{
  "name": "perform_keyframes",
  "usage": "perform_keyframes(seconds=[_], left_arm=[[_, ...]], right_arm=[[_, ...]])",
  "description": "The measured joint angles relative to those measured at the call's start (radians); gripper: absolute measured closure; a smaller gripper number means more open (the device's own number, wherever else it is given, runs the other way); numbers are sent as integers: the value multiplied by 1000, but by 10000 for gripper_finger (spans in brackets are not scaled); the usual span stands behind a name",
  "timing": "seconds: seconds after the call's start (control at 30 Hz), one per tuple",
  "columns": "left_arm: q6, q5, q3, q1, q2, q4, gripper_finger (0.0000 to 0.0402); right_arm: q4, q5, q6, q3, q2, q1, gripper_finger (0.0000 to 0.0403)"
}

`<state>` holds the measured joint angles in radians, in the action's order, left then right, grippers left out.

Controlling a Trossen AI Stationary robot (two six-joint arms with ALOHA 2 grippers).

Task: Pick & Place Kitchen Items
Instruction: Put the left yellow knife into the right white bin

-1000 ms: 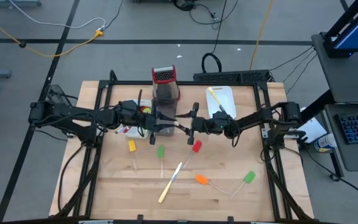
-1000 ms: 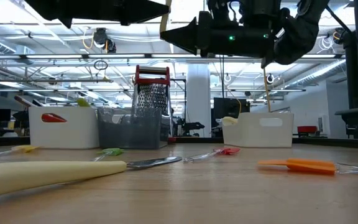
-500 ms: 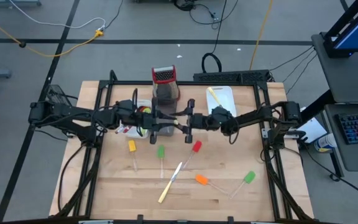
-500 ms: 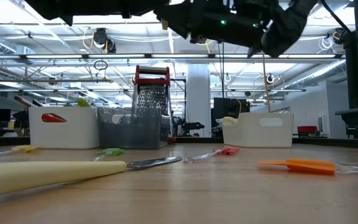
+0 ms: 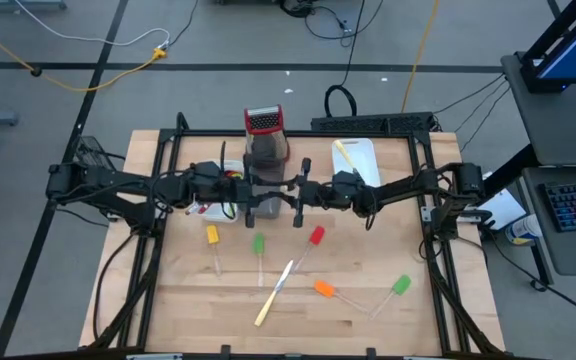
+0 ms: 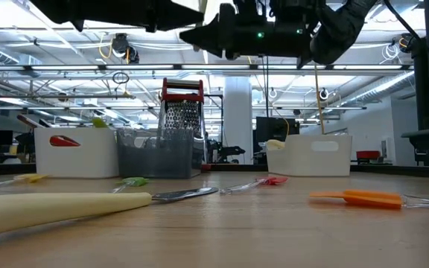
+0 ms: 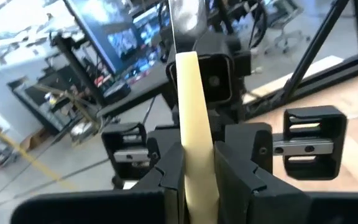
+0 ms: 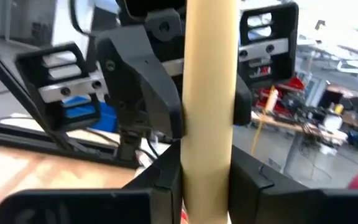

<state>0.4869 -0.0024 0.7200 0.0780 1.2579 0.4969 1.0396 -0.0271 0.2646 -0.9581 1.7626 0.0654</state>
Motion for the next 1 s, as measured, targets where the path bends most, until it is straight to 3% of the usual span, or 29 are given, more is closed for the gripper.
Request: perform_keyframes(seconds=[0.2,0.37,0.5,0.6,0.77,1.0], left_arm=[[0,-112,0,0,3,-69,320],[-30,-262,0,2,0,-141,318],[-63,-398,-1,2,0,-192,317],[-79,-462,-1,2,0,-223,317],[-101,-473,-1,1,0,-235,316],[-98,-473,-1,1,0,-239,316]], right_arm=[[-138,-213,24,0,-17,-19,331],[-321,-418,25,0,-85,-38,327],[-503,-489,-37,2,-154,-54,331],[-663,-532,-130,2,-211,-63,331],[-1002,-629,-349,1,-321,-69,325],[-1562,-579,-799,1,-511,-32,331]])
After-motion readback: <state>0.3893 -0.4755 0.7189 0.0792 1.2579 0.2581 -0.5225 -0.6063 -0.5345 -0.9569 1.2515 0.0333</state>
